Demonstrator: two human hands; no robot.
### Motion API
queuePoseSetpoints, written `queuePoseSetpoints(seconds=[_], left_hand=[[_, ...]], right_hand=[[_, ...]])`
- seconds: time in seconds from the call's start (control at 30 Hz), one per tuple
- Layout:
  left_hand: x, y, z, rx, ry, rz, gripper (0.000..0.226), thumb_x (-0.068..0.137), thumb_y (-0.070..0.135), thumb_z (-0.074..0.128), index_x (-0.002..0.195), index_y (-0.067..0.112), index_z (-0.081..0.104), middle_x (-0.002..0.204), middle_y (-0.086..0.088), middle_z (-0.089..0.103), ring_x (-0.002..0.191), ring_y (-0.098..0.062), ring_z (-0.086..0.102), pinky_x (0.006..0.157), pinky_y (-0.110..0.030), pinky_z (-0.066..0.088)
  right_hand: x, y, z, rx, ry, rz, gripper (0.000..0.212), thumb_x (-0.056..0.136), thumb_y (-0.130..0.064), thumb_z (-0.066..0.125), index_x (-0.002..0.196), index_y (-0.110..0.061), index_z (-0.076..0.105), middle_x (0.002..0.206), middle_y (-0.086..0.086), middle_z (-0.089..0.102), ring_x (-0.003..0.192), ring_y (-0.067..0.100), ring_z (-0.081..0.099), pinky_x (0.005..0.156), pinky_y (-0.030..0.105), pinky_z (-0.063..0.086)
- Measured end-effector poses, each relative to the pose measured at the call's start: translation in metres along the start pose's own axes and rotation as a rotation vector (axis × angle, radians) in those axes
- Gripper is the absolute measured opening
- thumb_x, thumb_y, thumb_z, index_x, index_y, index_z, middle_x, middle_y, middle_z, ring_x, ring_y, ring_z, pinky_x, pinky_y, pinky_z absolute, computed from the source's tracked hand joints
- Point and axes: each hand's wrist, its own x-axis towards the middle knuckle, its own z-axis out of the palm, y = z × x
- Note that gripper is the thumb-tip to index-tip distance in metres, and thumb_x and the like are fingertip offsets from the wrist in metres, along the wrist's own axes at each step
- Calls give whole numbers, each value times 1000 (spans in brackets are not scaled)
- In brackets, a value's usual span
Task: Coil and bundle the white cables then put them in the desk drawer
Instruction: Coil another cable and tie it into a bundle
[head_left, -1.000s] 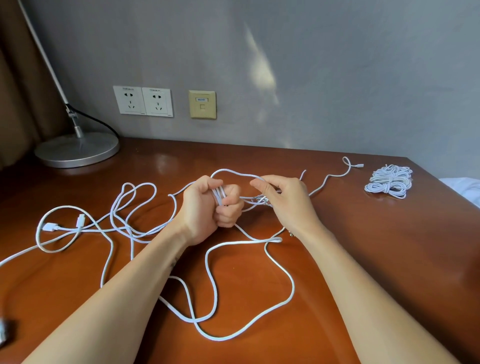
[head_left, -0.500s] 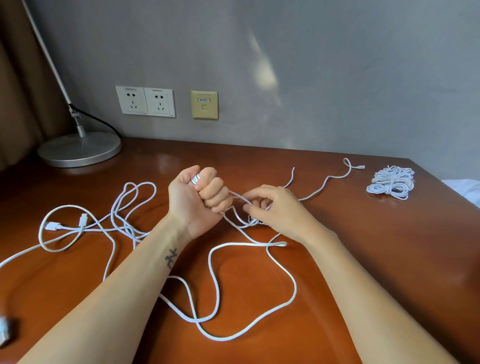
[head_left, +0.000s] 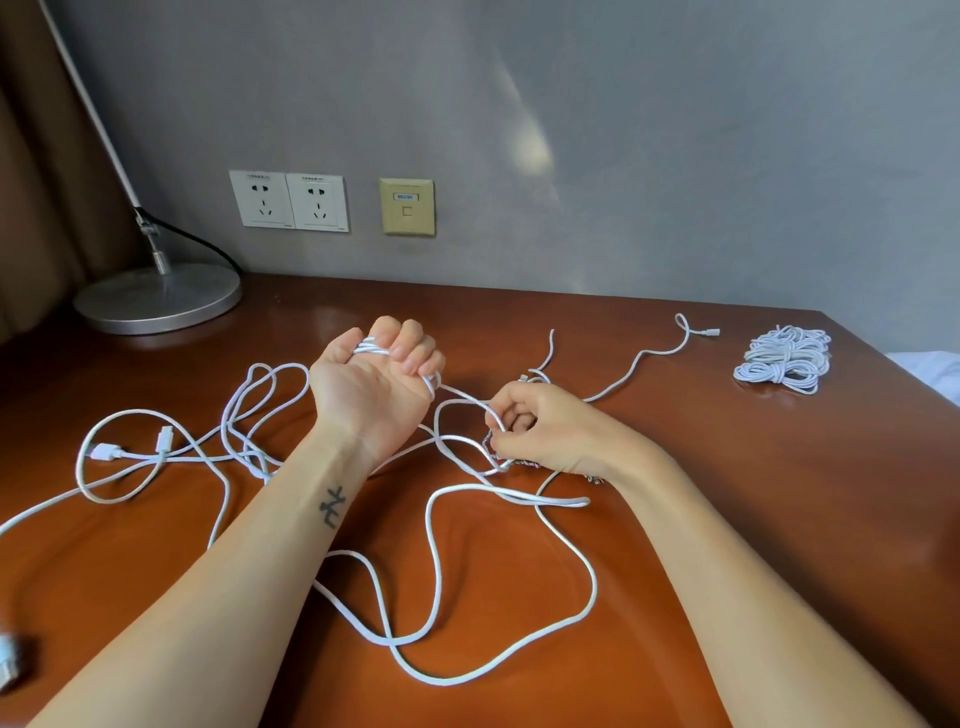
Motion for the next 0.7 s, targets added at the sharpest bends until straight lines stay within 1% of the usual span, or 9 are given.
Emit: queuePoseSetpoints(seconds=[0.07,0.13,0.23,0.3,0.37,0.47,0.53,0.6,0.7], left_hand=[[2,1,1,-31,48,23,35,101,33,23,74,15,38,72,-1,31,61,-16,28,64,-29,31],[2,4,3,-43,107,52,38,102,37,25,81,13,44,72,-3,34,61,-16,29,64,-29,31],[4,11,4,-41,190,112,51,105,47,30,99,4,58,71,-4,38,61,-15,29,65,-29,28],[6,13,2,3,222,137,52,104,43,37,116,1,63,72,-5,49,61,-14,34,66,-27,31],[8,14,0,101,221,151,45,104,35,39,126,2,62,74,-4,56,62,-13,39,67,-27,36],[12,12,-2,312,209,182,35,107,30,35,125,9,57,76,-1,44,61,-11,38,68,-26,36],[13,10,-3,456,249,204,39,112,36,30,125,12,57,76,1,43,62,-10,38,69,-27,36],[14,7,-1,577,297,227,44,113,41,27,125,12,58,74,2,43,63,-10,38,69,-27,36],[18,1,10,805,393,278,31,110,27,35,117,16,63,70,2,45,59,-10,41,67,-27,40]], right_hand=[[1,0,1,1,77,8,20,92,-15,68,106,-28,67,96,-7,69,76,0,67,69,17,52],[1,0,1,22,192,-22,15,97,-20,66,109,-29,66,97,-9,71,85,3,71,73,17,54],[2,-2,3,48,353,-114,8,101,-28,65,109,-27,66,91,-11,74,86,-2,71,71,8,53],[3,-3,4,79,410,-152,9,100,-28,67,109,-26,64,88,-11,75,86,-2,71,71,5,51],[4,-4,4,116,407,-179,13,99,-26,69,111,-26,64,89,-11,75,88,0,71,74,8,52],[3,-4,4,143,347,-202,23,97,-20,70,117,-30,63,98,-12,73,97,2,69,83,12,53],[3,-4,5,152,333,-216,30,97,-13,69,121,-29,62,106,-14,71,103,-2,66,87,10,51],[4,-6,7,135,337,-227,30,98,-10,68,122,-27,63,107,-16,71,105,-4,65,88,9,50],[4,-7,11,33,415,-253,27,101,-12,65,122,-29,63,108,-19,71,106,-4,65,88,9,51]])
